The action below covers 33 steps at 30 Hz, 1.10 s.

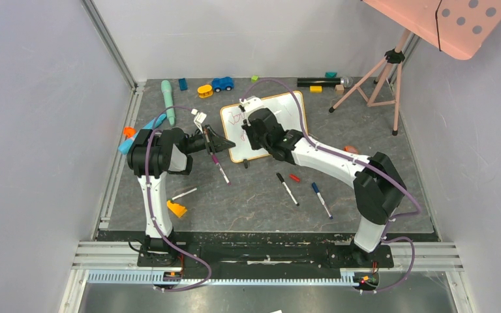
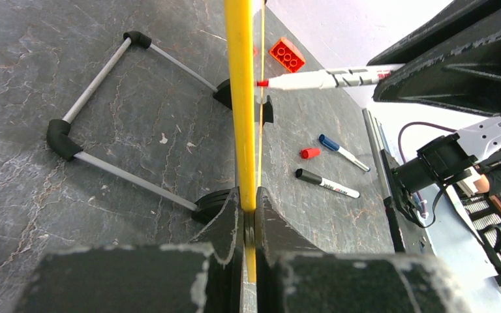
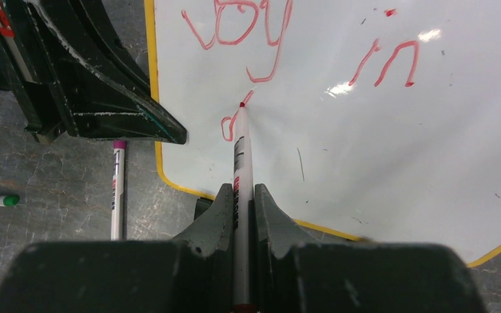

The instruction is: Write a sentence on the whiteboard

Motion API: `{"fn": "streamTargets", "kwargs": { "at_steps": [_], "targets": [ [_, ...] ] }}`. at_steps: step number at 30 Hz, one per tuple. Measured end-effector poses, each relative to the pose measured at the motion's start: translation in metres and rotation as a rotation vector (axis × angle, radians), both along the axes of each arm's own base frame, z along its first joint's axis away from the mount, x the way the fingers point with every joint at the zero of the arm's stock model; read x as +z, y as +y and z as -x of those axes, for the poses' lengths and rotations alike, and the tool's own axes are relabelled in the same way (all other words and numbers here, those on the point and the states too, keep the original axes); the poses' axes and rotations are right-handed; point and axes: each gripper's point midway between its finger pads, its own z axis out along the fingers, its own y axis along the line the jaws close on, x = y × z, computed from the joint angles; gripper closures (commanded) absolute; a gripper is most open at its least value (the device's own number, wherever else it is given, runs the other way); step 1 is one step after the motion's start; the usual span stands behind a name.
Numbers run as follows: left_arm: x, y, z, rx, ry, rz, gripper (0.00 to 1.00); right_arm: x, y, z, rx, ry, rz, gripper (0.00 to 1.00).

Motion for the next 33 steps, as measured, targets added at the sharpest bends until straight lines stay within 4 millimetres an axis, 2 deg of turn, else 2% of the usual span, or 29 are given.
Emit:
{"fn": "streamTargets", "kwargs": {
  "at_steps": [17, 21, 28, 33],
  "targets": [
    [0.0, 0.0, 0.0, -0.001, -0.001, 0.0, 0.98, -0.02, -0.004, 0.016, 0.035, 0.053, 0.007, 1.0],
    [0.0, 0.0, 0.0, -0.002, -0.001, 0.0, 0.98, -0.018, -0.005, 0.015, 0.028, 0.05, 0.011, 1.0],
    [0.0, 0.0, 0.001, -0.005, -0.002, -0.001, 0.98, -0.003, -0.001, 0.004, 0.022, 0.032, -0.014, 1.0],
    [0.0, 0.0, 0.0, -0.005, -0.001, -0.001, 0.98, -0.021, -0.003, 0.016, 0.049, 0.068, -0.001, 1.0]
  ]
}}
